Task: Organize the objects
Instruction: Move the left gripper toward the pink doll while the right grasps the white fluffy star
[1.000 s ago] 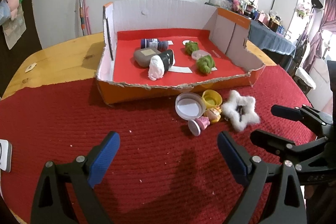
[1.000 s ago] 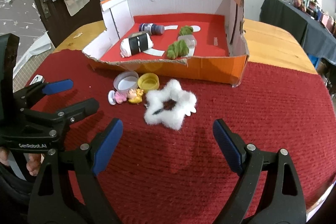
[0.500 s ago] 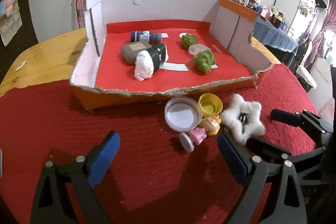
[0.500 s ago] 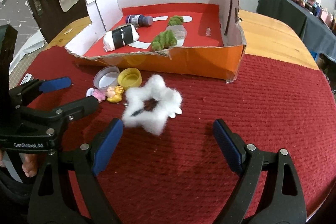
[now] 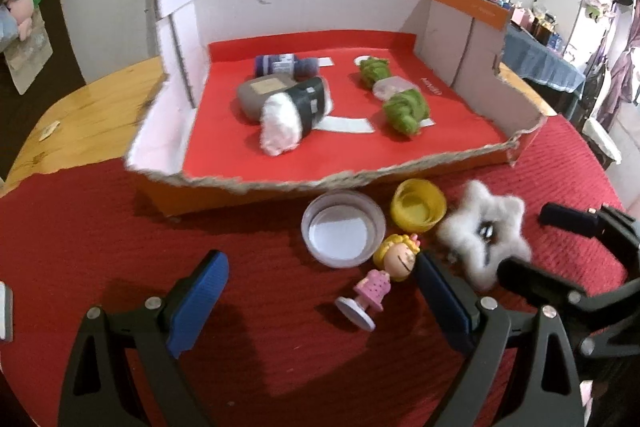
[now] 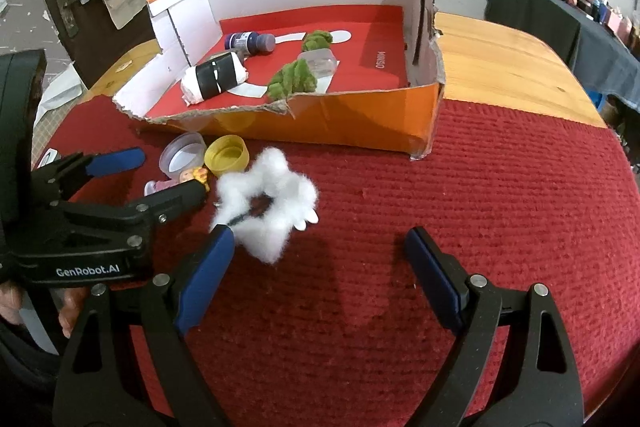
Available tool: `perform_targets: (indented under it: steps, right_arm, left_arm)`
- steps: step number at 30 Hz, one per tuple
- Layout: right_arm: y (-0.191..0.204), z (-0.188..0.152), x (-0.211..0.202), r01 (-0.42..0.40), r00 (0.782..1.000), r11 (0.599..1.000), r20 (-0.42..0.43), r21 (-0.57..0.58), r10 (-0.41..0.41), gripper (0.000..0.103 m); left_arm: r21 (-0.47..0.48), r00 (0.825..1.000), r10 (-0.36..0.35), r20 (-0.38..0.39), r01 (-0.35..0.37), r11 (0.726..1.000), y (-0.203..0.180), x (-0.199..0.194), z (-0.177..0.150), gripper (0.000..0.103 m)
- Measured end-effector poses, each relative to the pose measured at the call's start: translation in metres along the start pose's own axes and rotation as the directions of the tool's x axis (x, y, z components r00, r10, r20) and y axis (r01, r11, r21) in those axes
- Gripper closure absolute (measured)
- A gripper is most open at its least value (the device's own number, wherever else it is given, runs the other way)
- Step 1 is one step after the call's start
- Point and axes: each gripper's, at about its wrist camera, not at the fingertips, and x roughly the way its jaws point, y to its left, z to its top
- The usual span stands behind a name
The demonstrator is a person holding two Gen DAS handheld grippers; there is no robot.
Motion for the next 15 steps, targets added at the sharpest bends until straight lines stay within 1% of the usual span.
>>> perform_targets:
  steps: [5, 9, 12, 15]
  right_arm:
    - [0.011, 0.005, 0.005, -0.019, 1.000, 1.000, -0.002, -0.025, 0.019, 0.015]
    - [0.021, 0.007, 0.010, -0.035, 0.999, 0.999, -0.005, -0.041, 0.035, 0.015]
    - [0.026, 0.008, 0.013, -0.027, 1.000, 0.998, -0.007, -0.057, 0.026, 0.015]
    - [0.028, 0.009, 0.014, -0.026, 1.000, 0.998, -0.007, -0.059, 0.026, 0.015]
  left_arm:
    - [-0.044, 1.000, 0.015, -0.001, -0.015, 0.999, 0.025, -0.008, -0.009, 0.007]
    - [-0.069, 1.000, 0.009, 0.010, -0.009, 0.998, 0.036, -0.015, -0.016, 0.007]
    - [-0.076, 1.000, -0.009, 0.024, 0.011, 0.997, 0.036, -0.021, -0.020, 0.008]
    - [-0.051, 0.999, -0.035, 0.036, 0.037, 0.998, 0.029, -0.023, -0.023, 0.014]
